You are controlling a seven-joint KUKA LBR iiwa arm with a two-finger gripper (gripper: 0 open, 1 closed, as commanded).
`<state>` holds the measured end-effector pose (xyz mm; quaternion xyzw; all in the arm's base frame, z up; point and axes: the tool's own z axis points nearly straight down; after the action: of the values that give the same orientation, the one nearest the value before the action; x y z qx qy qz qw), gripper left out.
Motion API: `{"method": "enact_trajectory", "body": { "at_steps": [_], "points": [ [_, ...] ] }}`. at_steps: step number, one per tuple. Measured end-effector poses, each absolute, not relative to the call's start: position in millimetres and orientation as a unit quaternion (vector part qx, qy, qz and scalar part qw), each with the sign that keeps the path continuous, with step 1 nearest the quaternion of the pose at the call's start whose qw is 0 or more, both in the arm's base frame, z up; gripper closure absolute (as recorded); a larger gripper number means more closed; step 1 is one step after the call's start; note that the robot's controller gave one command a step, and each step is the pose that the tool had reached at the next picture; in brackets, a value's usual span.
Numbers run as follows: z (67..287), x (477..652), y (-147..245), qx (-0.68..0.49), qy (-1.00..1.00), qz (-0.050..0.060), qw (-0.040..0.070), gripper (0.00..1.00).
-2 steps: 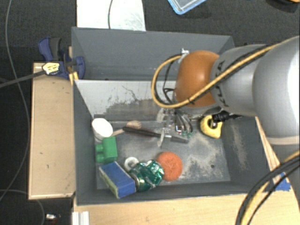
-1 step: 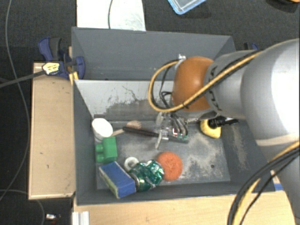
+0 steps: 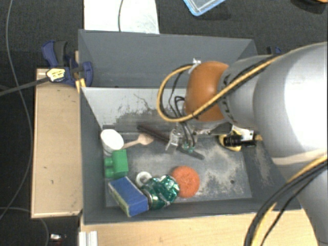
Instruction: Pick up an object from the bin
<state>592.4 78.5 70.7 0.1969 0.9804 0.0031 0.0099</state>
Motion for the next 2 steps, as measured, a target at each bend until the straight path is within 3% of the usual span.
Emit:
{"method": "enact_trajectory", "body": {
  "at_steps": [2],
  "points": [
    [83,590.9,78,0.196,0.981,0.002,0.008,1.0]
  ]
}}
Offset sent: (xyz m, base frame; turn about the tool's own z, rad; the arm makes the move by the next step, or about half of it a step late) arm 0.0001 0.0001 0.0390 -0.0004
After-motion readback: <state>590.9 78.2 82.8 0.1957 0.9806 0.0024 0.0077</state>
